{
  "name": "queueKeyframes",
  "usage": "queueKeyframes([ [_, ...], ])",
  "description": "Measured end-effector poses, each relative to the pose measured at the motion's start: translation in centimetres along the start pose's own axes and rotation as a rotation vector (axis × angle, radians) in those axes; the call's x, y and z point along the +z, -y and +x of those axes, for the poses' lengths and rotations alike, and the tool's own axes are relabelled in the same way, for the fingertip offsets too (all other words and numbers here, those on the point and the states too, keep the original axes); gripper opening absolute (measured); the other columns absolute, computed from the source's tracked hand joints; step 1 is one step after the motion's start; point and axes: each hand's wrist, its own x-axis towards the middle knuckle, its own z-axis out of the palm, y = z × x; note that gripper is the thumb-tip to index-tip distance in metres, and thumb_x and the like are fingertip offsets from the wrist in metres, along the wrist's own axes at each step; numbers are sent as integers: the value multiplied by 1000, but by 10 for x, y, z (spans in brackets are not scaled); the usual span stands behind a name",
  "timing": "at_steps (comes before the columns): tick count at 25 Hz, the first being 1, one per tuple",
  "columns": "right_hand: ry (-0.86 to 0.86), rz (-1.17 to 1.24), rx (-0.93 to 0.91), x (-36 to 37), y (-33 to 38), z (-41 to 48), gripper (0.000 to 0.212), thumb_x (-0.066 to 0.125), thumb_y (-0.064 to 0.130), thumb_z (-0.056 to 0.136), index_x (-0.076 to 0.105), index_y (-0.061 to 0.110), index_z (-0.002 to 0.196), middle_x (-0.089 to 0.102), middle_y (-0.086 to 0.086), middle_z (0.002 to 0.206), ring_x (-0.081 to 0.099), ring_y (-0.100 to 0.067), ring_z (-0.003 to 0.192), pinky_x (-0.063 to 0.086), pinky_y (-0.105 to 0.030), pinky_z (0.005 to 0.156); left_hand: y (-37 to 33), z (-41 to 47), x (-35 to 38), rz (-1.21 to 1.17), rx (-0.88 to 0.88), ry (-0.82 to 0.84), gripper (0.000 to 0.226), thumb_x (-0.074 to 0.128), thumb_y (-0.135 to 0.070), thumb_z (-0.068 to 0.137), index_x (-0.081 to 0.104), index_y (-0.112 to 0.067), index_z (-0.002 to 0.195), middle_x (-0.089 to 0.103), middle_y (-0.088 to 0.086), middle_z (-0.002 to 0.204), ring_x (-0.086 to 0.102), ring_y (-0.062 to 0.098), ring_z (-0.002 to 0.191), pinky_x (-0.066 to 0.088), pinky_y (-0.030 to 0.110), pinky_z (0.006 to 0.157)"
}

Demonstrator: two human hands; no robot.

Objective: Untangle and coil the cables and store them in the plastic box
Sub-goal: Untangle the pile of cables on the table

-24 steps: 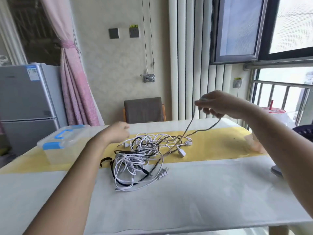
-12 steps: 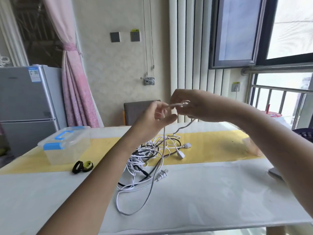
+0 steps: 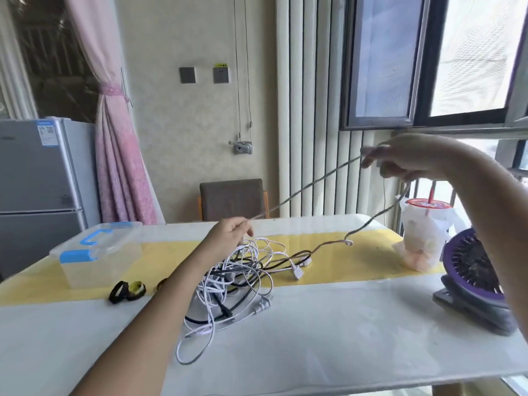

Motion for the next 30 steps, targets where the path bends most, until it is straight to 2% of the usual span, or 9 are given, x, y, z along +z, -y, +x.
queueKeyframes([
  [2, 206, -363, 32, 0, -12, 0, 27, 62, 34, 86, 70, 9, 92, 49, -2, 63, 36, -11, 51, 34, -19, 45, 26, -10, 8, 24, -236, 232, 32, 40, -23, 101, 63, -18, 78, 38, -5, 56, 26, 0, 34, 21, 17, 38],
  [5, 453, -547, 168, 13, -30, -6, 44, 47, 48, 90, 77, 18, 79, 48, 8, 49, 31, -8, 42, 34, -18, 50, 37, -34, 27, -7, -360, 746, 27, 50, -33, 96, 74, -21, 92, 53, -6, 67, 27, 4, 43, 20, 16, 42],
  [7, 468, -812, 219, 38, -52, -2, 44, 50, 45, 93, 76, 21, 68, 47, 10, 38, 34, -7, 35, 36, -20, 52, 34, -40, 50, 35, -291, 718, 29, 52, -39, 94, 75, -21, 93, 56, -10, 66, 33, 3, 43, 24, 17, 44],
  [9, 401, -1009, 242, 71, -79, 3, 27, 57, 36, 89, 76, 19, 78, 52, 12, 39, 45, -3, 42, 38, -18, 53, 31, -44, 79, 74, -220, 503, 32, 50, -38, 96, 75, -19, 93, 59, -11, 65, 45, 0, 48, 34, 18, 50],
  [11, 270, -1069, 244, 108, -106, 1, 25, 60, 28, 87, 69, 13, 105, 65, 8, 73, 61, -10, 76, 47, -21, 67, 33, -53, 107, 92, -173, 405, 30, 49, -32, 96, 74, -15, 96, 70, -3, 81, 64, 9, 75, 47, 24, 68],
  [14, 122, -817, 100, 166, -129, -2, 30, 49, 8, 89, 61, 10, 116, 60, -6, 119, 56, -25, 113, 43, -28, 89, 42, -59, 126, 150, -105, 351, 24, 51, -16, 93, 72, -14, 104, 70, 2, 107, 63, 14, 101, 47, 25, 89],
  [19, 143, -309, -74, 241, -110, 17, 27, 53, 27, 92, 64, 8, 108, 65, -12, 111, 57, -30, 105, 43, -31, 79, 43, -29, 102, 299, 116, -105, 18, 61, -9, 84, 72, -20, 94, 68, -4, 97, 62, 13, 91, 48, 27, 84],
  [25, 161, -204, -70, 278, -98, 50, 26, 47, 22, 95, 67, 5, 98, 66, -13, 91, 55, -30, 81, 33, -29, 60, 78, 21, 64, 777, -11, 320, 52, 68, -27, 78, 55, -33, 128, 33, -5, 149, 27, 17, 137, 21, 30, 109],
  [30, -56, 207, -104, 264, -105, 64, 26, 52, 20, 92, 65, 21, 69, 42, 9, 43, 36, -7, 45, 26, -24, 47, 103, 55, 54, 1055, -196, 251, 65, 62, -28, 80, 36, -30, 139, 31, -8, 152, 34, 22, 135, 26, 47, 108],
])
